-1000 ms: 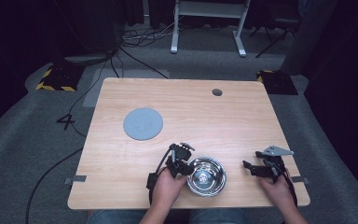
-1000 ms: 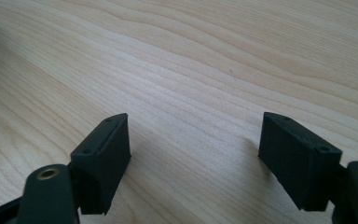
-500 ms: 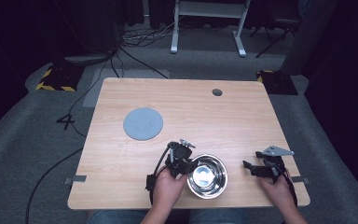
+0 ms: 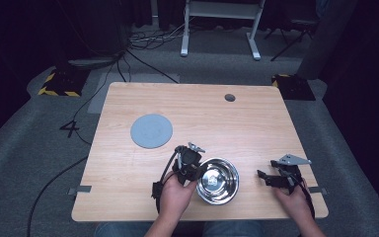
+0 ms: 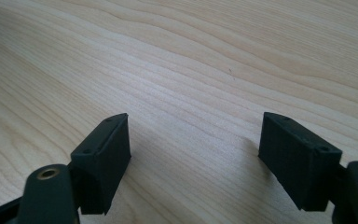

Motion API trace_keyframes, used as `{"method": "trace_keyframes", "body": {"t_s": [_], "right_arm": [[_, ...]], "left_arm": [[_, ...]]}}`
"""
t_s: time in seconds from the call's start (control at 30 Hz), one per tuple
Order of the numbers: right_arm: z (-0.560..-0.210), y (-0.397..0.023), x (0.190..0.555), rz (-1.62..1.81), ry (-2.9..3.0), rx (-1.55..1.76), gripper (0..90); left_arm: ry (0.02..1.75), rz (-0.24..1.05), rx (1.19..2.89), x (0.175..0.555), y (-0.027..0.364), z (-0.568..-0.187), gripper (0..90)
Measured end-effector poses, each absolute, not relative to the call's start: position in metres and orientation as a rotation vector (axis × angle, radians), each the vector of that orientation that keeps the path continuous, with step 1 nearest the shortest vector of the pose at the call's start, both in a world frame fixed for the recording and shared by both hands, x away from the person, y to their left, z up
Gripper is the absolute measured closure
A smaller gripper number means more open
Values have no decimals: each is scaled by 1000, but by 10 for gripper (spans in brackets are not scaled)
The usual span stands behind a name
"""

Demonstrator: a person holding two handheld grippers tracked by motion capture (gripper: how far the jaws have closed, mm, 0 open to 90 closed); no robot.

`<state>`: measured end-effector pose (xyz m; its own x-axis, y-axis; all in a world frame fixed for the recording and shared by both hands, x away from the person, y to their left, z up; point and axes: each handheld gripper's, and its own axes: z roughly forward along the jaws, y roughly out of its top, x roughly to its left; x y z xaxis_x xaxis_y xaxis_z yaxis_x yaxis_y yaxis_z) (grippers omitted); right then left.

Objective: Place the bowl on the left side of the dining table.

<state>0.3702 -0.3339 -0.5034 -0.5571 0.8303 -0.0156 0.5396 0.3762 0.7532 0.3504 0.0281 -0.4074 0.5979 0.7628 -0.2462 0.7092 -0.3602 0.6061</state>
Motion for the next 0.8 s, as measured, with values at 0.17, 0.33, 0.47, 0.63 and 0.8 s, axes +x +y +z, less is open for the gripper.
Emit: {"method": "trace_keyframes", "body": {"t_s": [0.17,0.33,0.47,0.63,0.8], "right_arm": [[-503,-334,371,1006,2247,1194,248],[-503,-334,371,1007,2246,1194,248],[-503,-334,371,1006,2246,1194,248],[-503,-334,372,1004,2243,1196,248],[-503,-334,371,1003,2240,1205,248]], "left_arm": [[1198,163,2124,362,42,-393,824],[1210,222,2082,377,64,-369,824],[1233,229,2034,385,76,-360,824],[1271,244,1971,396,89,-354,824],[1305,266,1936,404,98,-351,824]]}}
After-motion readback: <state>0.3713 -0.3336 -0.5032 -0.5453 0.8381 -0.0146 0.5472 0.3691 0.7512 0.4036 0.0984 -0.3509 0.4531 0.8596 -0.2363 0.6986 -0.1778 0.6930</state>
